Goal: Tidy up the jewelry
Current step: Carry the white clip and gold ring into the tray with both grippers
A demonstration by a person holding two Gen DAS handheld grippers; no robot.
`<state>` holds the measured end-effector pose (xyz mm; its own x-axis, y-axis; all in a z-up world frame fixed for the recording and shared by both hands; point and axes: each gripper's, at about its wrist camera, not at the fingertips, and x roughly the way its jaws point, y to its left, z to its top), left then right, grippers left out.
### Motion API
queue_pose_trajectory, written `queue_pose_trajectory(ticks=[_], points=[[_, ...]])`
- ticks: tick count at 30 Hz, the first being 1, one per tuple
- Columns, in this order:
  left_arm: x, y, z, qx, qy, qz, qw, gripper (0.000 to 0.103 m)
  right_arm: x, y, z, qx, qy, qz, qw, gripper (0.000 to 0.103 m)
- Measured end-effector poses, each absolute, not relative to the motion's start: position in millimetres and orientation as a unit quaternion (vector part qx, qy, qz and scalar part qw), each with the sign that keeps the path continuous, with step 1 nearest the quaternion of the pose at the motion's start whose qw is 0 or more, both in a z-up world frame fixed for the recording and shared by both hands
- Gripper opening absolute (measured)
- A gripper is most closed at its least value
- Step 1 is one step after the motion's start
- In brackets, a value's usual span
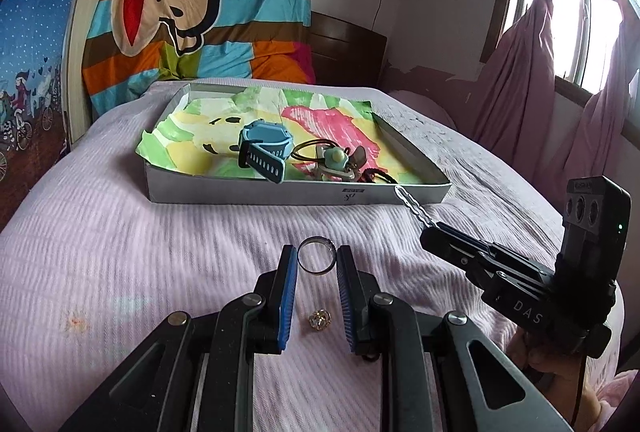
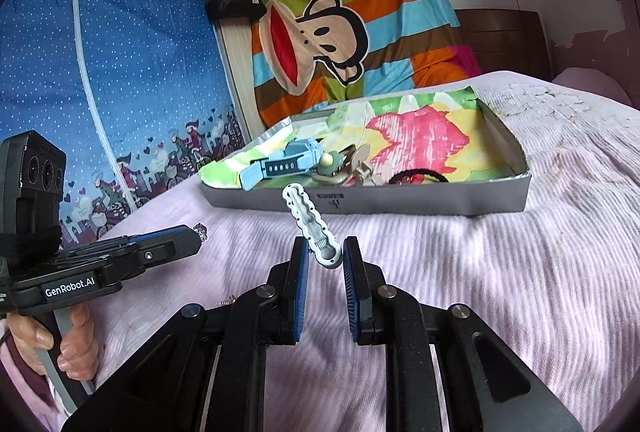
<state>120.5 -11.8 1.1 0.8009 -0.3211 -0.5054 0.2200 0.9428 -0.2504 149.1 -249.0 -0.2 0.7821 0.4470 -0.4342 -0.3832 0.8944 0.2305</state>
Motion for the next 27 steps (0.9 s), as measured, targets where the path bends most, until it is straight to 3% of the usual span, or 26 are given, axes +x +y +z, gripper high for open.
queue_pose_trajectory(ticks=[13, 27], points=[[166.1, -35.7, 31.9, -0.088, 0.239, -0.108, 0.961, 0.019, 191.5, -262.0, 24.7, 0.079, 0.207, 0.168, 0.961, 0.015], [245.5, -55.9, 16.6, -0.078, 0.306, -0.086, 0.945, 0.019, 258.0, -266.6, 10.3, 0.067, 0.261, 0.134, 0.954, 0.015]])
